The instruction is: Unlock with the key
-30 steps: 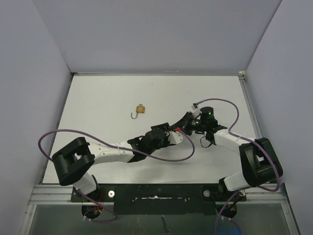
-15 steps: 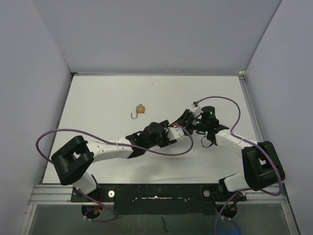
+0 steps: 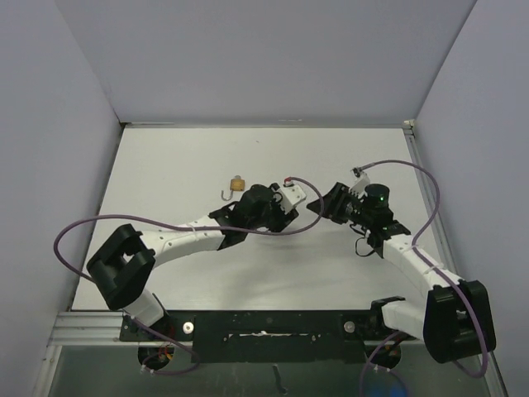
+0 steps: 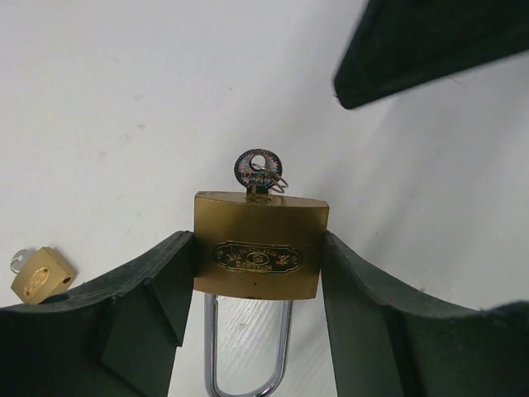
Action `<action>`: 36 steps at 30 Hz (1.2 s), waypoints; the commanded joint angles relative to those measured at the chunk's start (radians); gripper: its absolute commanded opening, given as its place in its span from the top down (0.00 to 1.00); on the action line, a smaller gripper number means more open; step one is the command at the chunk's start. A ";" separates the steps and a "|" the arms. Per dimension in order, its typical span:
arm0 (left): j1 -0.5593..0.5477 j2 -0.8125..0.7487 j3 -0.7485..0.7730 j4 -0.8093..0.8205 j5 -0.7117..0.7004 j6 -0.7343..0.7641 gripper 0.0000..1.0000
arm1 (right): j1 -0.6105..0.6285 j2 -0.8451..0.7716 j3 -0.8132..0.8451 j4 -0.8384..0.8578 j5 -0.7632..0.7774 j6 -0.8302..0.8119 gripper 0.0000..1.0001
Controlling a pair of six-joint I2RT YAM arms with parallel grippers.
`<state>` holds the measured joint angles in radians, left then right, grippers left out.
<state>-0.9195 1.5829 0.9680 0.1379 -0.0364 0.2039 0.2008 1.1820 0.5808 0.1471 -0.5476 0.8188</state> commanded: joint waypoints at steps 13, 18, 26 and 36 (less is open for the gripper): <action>0.070 0.146 0.333 -0.120 -0.065 -0.630 1.00 | 0.190 -0.115 -0.239 0.316 0.231 -0.240 0.27; 0.074 0.138 0.340 -0.084 -0.011 -0.718 1.00 | 0.192 -0.053 -0.274 0.470 0.215 -0.225 0.22; 0.099 0.097 0.309 -0.054 -0.025 -0.832 1.00 | 0.221 0.039 -0.292 0.600 0.245 -0.202 0.22; 0.123 0.074 0.281 -0.031 -0.042 -0.910 1.00 | 0.334 0.018 -0.212 0.322 0.658 -0.226 0.23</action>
<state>-0.8017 1.7359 1.2266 -0.0357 -0.0727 -0.6487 0.5079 1.2213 0.3168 0.5110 -0.0849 0.6163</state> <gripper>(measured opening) 0.547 0.773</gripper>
